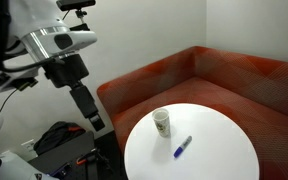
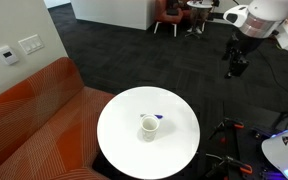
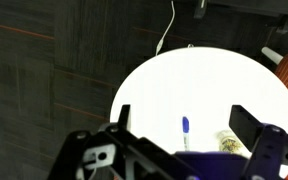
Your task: Put the marker into the cup.
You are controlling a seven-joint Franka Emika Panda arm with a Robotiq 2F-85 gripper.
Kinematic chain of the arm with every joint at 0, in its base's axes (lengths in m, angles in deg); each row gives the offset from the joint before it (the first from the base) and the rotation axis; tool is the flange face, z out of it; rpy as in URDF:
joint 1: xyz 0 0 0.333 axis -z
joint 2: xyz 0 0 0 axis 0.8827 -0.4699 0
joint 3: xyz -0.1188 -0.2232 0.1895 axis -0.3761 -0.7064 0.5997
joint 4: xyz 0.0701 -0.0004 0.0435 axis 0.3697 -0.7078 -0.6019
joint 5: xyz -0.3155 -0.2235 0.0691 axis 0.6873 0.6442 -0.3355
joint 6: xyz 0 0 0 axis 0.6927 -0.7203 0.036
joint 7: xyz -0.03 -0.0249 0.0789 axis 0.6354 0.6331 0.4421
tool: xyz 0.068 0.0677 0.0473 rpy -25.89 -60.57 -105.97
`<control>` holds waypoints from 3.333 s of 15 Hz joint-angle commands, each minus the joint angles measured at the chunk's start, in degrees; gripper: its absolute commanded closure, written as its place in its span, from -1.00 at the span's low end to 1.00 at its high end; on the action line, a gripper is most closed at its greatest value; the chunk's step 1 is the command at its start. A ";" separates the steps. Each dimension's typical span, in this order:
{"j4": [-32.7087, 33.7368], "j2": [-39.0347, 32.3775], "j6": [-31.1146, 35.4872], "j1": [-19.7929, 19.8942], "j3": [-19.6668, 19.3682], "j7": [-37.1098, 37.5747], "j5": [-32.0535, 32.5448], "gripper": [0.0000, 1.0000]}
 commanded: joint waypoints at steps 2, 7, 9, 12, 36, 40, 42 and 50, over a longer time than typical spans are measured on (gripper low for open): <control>0.07 -10.17 12.92 0.52 -2.75 -1.72 0.23 -1.00; 1.50 -22.32 22.91 0.86 -4.68 -4.81 -0.95 -1.00; 2.46 -27.23 26.17 1.14 -5.00 -5.60 -1.02 -1.00; 4.64 -34.48 30.11 1.70 -4.98 -6.47 -0.82 -1.00; 16.34 -62.59 47.86 5.47 2.69 -18.24 -12.42 -1.00; 19.58 -67.09 49.87 5.98 2.91 -16.62 -11.31 -1.00; 21.24 -69.21 50.86 5.63 2.51 -15.13 -11.19 -1.00; 26.31 -74.45 50.85 5.78 3.63 -12.03 -11.86 -1.00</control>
